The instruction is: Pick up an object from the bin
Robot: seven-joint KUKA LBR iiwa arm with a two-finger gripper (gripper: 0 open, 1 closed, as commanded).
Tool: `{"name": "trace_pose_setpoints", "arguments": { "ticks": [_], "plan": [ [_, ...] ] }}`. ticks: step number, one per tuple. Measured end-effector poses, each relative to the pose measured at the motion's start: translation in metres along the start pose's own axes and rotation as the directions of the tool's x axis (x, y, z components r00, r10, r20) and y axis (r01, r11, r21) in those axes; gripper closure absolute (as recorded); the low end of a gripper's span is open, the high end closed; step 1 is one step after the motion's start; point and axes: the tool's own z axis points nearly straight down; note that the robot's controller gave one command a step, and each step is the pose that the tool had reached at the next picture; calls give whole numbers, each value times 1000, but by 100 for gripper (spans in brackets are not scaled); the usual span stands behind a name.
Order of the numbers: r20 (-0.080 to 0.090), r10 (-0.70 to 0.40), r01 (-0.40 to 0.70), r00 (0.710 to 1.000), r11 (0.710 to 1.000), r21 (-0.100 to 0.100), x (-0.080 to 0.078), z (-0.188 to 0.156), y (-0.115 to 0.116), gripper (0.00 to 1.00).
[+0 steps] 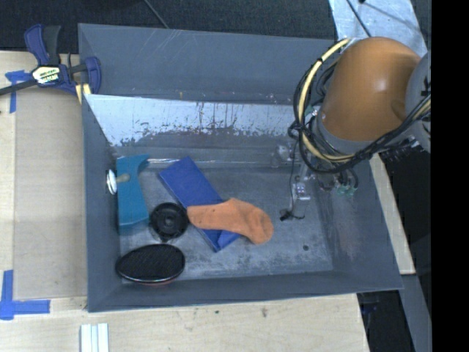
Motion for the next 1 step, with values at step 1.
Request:
{"name": "trace_pose_setpoints", "arguments": {
  "ticks": [1],
  "plan": [
    [7, 63, -63, 998, 998, 0, -1, 28, 3, 0]
  ]
}}
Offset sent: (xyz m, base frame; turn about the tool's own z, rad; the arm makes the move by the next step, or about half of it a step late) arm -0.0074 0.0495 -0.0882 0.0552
